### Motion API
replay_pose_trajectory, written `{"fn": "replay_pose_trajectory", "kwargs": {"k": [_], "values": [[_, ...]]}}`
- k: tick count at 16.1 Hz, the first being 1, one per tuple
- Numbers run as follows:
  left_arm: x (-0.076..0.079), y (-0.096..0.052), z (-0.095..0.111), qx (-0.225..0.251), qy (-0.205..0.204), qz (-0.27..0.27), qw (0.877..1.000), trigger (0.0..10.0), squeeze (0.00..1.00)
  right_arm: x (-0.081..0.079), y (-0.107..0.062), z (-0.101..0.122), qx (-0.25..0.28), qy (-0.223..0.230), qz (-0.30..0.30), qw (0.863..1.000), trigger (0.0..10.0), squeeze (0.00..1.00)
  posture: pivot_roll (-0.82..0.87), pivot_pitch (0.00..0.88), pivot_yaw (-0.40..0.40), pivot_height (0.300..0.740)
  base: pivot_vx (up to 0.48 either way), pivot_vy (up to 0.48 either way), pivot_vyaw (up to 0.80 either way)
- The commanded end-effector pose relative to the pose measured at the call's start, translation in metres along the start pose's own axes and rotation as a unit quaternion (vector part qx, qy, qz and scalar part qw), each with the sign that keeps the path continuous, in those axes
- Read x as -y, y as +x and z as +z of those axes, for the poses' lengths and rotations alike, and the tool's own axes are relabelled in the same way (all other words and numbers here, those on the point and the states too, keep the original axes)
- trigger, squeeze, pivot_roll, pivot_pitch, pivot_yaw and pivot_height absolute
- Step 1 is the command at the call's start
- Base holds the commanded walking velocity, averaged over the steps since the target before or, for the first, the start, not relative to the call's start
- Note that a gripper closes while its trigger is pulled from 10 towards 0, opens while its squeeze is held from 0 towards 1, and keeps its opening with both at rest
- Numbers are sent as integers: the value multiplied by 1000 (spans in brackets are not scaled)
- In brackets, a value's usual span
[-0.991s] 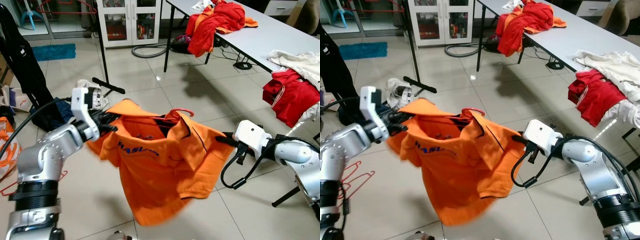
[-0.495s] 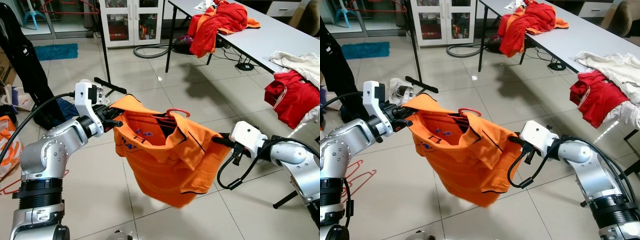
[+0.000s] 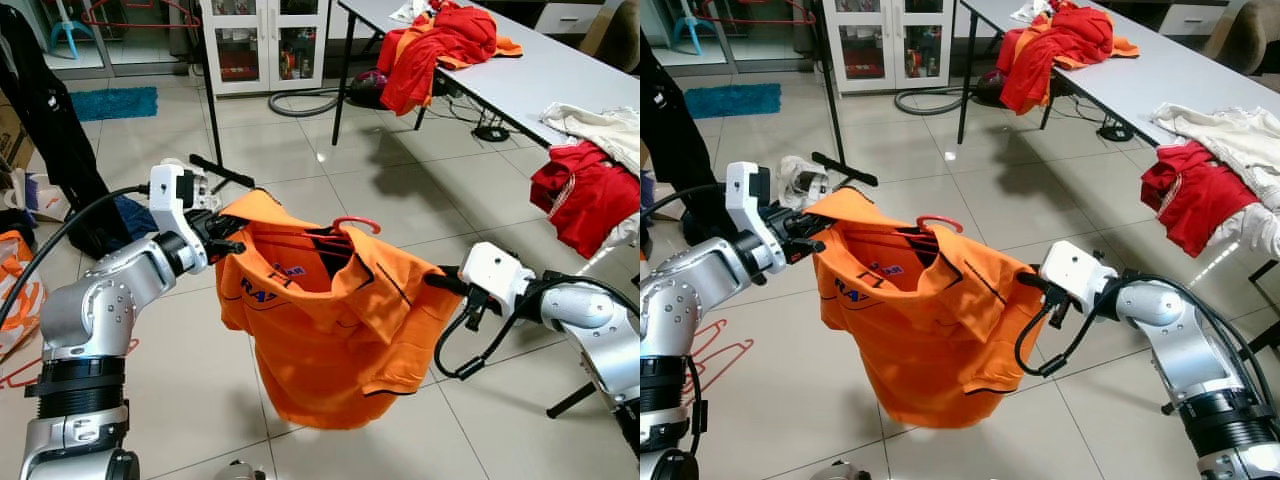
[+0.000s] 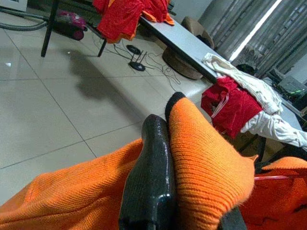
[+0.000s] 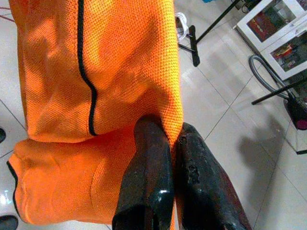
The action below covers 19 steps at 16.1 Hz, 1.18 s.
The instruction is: Hang hanger
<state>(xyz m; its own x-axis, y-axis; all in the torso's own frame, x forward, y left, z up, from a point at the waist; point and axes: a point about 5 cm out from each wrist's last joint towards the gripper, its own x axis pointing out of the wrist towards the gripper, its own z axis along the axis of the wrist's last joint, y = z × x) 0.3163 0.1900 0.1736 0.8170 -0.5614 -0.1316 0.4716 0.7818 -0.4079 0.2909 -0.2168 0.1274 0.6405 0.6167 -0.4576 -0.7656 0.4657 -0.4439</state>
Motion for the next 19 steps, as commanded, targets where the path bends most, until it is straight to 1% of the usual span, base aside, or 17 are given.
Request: {"fn": "replay_pose_trajectory", "kwargs": {"k": [1, 2, 3, 4, 5, 7, 9, 10, 11, 12, 13, 14, 15, 16, 17, 18, 19], "values": [[4, 0, 10, 14, 11, -5, 1000, 0, 0, 6, -4, -2, -12, -1, -14, 1000, 0, 0, -65, 0, -48, 740, 0, 0, 0], [-1, 9, -8, -27, 70, 68, 995, 0, 0, 2, 17, -2, 7, 79, -64, 995, 0, 0, -53, 0, -55, 740, 0, 0, 0], [-11, 21, -36, -72, 136, 126, 980, 0, 0, -11, 44, -2, 18, 182, -104, 978, 0, 0, -53, 0, -55, 740, 0, 0, 0], [-13, 24, -44, -82, 149, 132, 977, 0, 0, -16, 50, -1, 19, 203, -108, 973, 0, 0, -53, 0, -55, 740, 0, 0, 0], [-11, 26, -49, -85, 135, 126, 979, 0, 0, -18, 52, -2, 19, 205, -104, 973, 0, 0, -53, 0, -55, 740, 0, 0, 0], [-13, 25, -50, -89, 143, 132, 977, 0, 0, -19, 51, -2, 19, 206, -103, 973, 0, 0, -56, 0, -51, 740, 0, 0, 0], [-16, 26, -43, -79, 148, 151, 974, 0, 0, -18, 52, -3, 11, 210, -110, 972, 0, 0, -55, 0, -52, 740, 0, 0, 0], [-16, 29, -40, -69, 148, 156, 974, 0, 0, -19, 54, -2, 8, 209, -109, 972, 0, 0, -55, 0, -52, 740, 0, 0, 0], [-15, 30, -38, -61, 141, 157, 976, 0, 0, -19, 55, -2, 7, 207, -107, 972, 0, 0, -55, 0, -52, 740, 0, 0, 0], [-11, 33, -30, -32, 103, 165, 980, 0, 0, -21, 56, 0, 5, 203, -96, 974, 0, 0, -53, 1, -56, 740, 0, 0, 0], [-3, 39, -23, -6, 54, 157, 986, 0, 0, -26, 58, 2, 6, 200, -81, 976, 0, 0, -53, 1, -56, 740, 0, 0, 0], [2, 41, -22, -2, 53, 147, 988, 0, 0, -27, 59, 3, 9, 202, -77, 976, 0, 0, -52, 2, -57, 740, 0, 0, 0], [15, 47, -23, -2, 59, 123, 991, 0, 0, -29, 62, 6, 16, 210, -73, 975, 0, 0, -52, 2, -57, 740, 0, 0, 0], [29, 51, -29, -14, 91, 98, 991, 0, 0, -30, 64, 10, 26, 226, -71, 971, 0, 0, -51, 2, -57, 740, 0, 0, 0], [35, 54, -33, -21, 112, 89, 990, 0, 0, -31, 65, 12, 30, 233, -71, 969, 0, 0, -51, 2, -54, 740, 0, 0, 0], [45, 57, -45, -41, 145, 70, 986, 0, 0, -32, 67, 15, 38, 246, -70, 966, 0, 0, -51, 3, -53, 740, 0, 0, 0], [43, 56, -52, -56, 151, 72, 984, 0, 0, -31, 67, 16, 40, 248, -71, 965, 0, 0, -51, 3, -53, 740, 0, 0, 0]]}}
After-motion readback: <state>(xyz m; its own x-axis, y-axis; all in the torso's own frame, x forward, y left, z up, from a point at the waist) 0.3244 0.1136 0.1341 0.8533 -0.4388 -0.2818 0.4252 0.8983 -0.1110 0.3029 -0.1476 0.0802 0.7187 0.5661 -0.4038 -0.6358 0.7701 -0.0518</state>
